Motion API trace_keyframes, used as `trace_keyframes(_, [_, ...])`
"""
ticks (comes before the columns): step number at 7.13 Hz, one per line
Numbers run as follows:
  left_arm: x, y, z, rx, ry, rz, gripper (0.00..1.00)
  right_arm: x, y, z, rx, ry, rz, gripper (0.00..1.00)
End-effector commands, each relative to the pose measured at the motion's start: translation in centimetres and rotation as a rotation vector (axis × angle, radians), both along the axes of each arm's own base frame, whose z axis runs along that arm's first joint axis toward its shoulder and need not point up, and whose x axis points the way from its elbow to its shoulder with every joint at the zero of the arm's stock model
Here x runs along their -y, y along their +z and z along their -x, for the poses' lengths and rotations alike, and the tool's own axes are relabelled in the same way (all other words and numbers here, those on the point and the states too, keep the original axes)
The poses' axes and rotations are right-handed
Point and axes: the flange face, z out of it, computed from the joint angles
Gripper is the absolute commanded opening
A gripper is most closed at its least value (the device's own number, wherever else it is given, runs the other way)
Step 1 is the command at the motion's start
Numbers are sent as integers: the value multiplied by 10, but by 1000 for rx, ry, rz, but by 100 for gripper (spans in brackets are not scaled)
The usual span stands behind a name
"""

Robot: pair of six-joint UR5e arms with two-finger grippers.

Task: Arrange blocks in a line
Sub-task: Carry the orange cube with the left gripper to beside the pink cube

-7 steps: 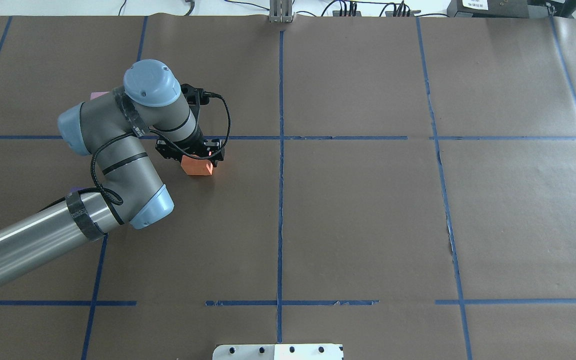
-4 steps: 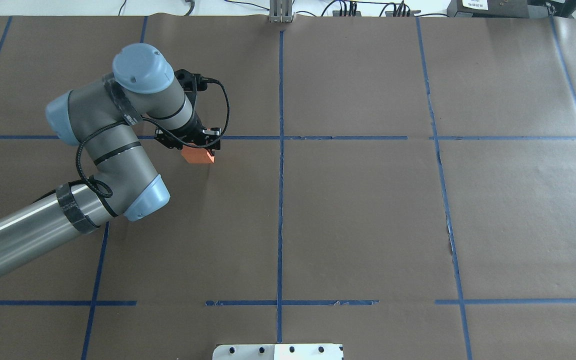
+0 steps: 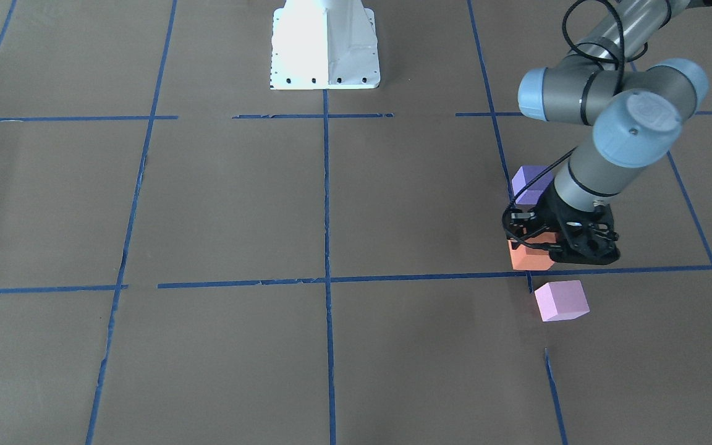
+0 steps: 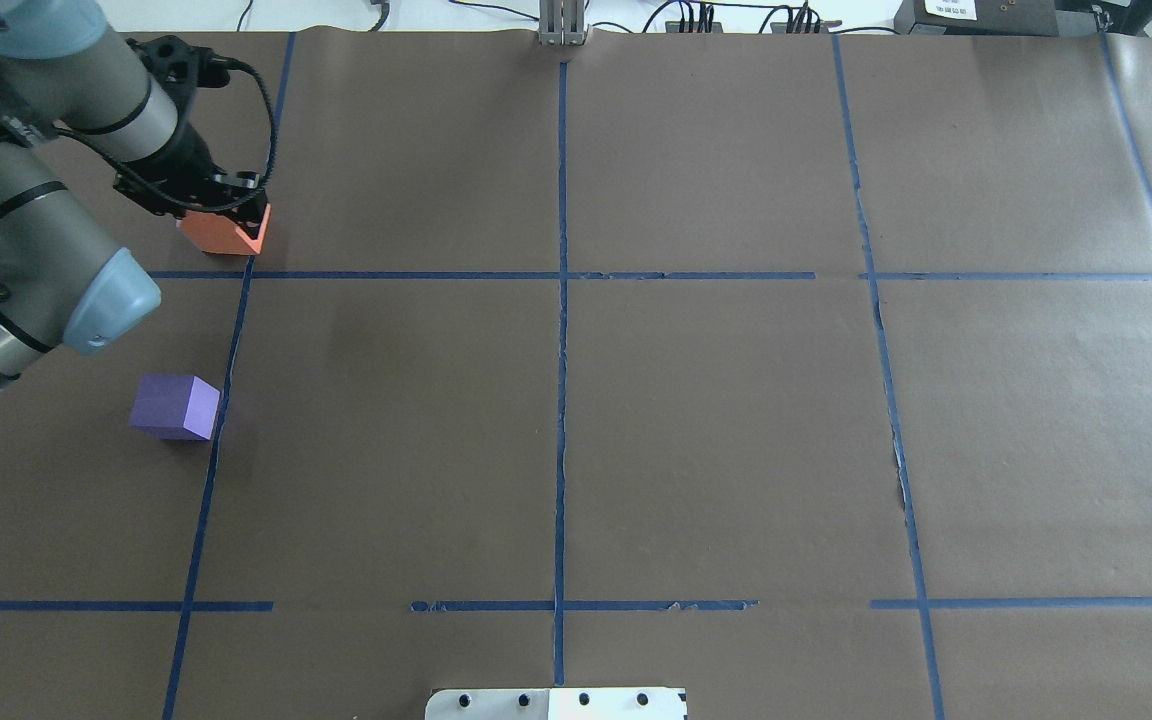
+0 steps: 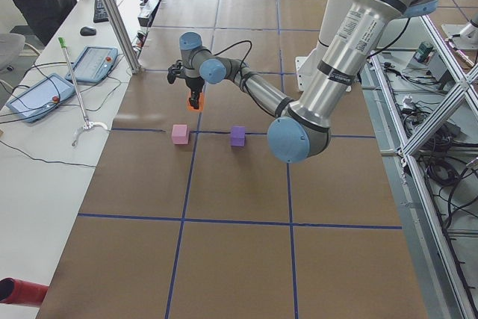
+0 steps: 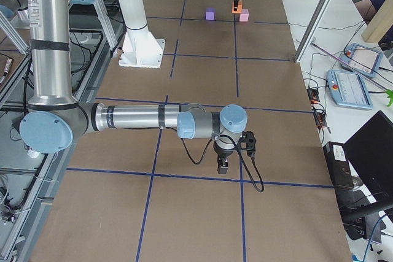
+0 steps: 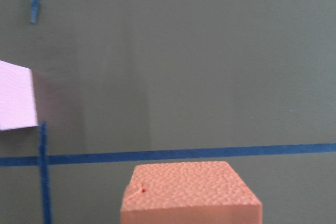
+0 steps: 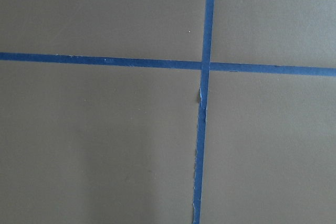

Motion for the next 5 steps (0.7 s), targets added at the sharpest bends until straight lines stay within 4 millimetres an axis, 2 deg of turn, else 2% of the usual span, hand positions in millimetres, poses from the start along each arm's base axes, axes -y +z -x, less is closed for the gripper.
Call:
trace_keyframes(1, [-12,56,35,5,26,18,23,0,0,0,0,0,-1,100])
trace_keyframes(5, [-10,71,19,-2,45,63,25,0,0,0,0,0,-1,100])
